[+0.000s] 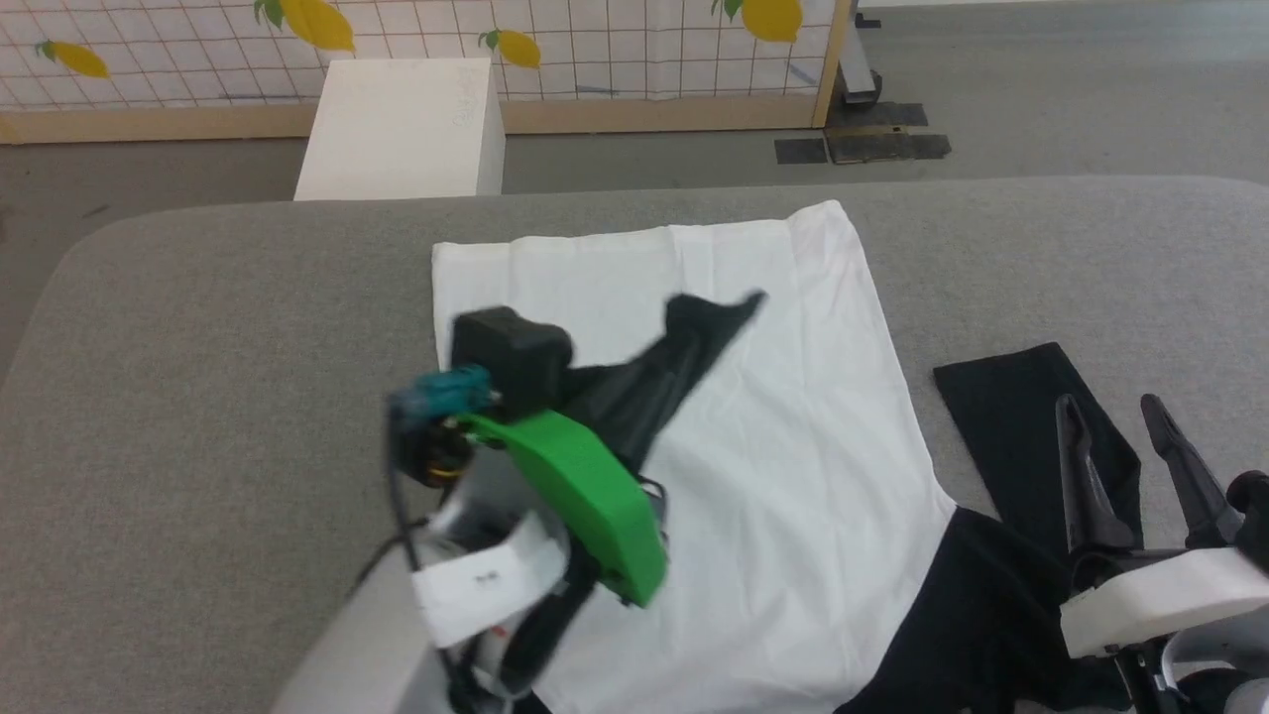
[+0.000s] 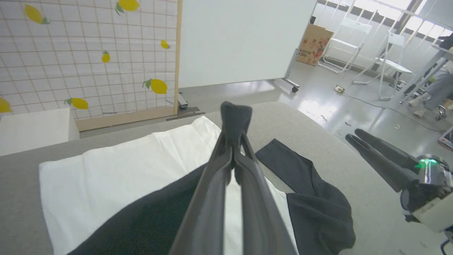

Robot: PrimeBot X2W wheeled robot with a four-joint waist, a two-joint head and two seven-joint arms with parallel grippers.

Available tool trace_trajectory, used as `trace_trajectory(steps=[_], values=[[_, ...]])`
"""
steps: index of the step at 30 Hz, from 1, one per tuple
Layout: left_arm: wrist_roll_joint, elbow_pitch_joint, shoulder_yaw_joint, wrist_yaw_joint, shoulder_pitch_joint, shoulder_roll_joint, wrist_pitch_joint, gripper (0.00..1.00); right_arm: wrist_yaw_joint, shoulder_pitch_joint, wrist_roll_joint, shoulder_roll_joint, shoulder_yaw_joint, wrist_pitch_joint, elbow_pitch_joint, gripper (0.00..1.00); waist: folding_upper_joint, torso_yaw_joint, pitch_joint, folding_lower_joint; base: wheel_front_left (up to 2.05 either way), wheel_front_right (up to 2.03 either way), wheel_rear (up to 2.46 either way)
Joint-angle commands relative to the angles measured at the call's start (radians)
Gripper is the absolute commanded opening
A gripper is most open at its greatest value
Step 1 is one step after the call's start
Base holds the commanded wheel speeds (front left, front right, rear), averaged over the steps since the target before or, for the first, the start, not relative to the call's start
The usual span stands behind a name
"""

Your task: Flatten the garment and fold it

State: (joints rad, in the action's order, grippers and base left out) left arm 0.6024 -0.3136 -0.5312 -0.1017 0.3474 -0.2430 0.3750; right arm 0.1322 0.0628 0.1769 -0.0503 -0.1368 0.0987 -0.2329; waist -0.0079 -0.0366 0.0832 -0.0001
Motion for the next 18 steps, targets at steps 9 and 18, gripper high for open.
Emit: trace_trajectory(steps=[9, 18], values=[[-0.031, 0.372, -0.202, 0.078, 0.081, 0.165, -0.053, 0.0, -0.002, -0.003, 0.013, 0.0, 0.009, -0.003, -0.012, 1.0, 0.0077, -0.058, 0.052, 0.0001, 0.0, 0.0, 0.0], [0.011, 0.654, -0.4, 0.101, 0.221, 0.192, -0.124, 0.0, -0.002, -0.025, 0.03, 0.0, 0.031, -0.02, 0.014, 1.0, 0.0077, -0.126, 0.096, 0.0001, 0.0, 0.0, 0.0]])
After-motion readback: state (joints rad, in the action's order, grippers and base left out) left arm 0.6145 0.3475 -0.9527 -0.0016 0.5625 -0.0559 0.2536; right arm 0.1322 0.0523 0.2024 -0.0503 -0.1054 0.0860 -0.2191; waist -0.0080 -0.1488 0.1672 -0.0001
